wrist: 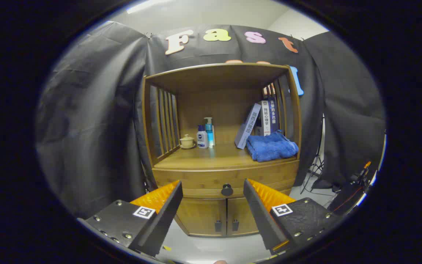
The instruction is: Pull open the drawer, take out the items inside it, and place them on the countertop above the cabinet.
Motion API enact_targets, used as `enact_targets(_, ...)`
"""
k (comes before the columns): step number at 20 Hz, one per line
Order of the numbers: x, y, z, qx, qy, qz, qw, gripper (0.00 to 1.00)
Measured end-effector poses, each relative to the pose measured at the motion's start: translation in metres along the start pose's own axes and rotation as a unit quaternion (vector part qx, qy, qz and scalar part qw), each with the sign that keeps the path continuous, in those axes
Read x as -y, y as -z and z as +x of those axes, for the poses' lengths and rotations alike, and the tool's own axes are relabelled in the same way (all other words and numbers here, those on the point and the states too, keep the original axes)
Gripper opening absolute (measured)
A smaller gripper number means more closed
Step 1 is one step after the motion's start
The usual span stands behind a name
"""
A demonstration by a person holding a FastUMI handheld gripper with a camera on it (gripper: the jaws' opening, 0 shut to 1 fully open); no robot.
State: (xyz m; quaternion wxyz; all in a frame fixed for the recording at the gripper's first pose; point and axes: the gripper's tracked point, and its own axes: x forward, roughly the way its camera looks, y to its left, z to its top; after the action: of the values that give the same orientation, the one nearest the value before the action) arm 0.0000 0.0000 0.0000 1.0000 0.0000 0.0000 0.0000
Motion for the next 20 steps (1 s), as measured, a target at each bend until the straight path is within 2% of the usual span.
enact_targets(7,0.012,-0.004,-0.002,0.016,0.001,0.007,1.0,1.0)
enact_targets(13,0.008,0.017,0.001,0.026,-0.002,0.006,1.0,1.0)
enact_targets(18,-0.001,0.033,0.008,0.012,-0.01,0.029,0.999,1.0)
enact_targets(20,-0.002,0.034,0.01,0.015,-0.008,0.011,1.0,1.0)
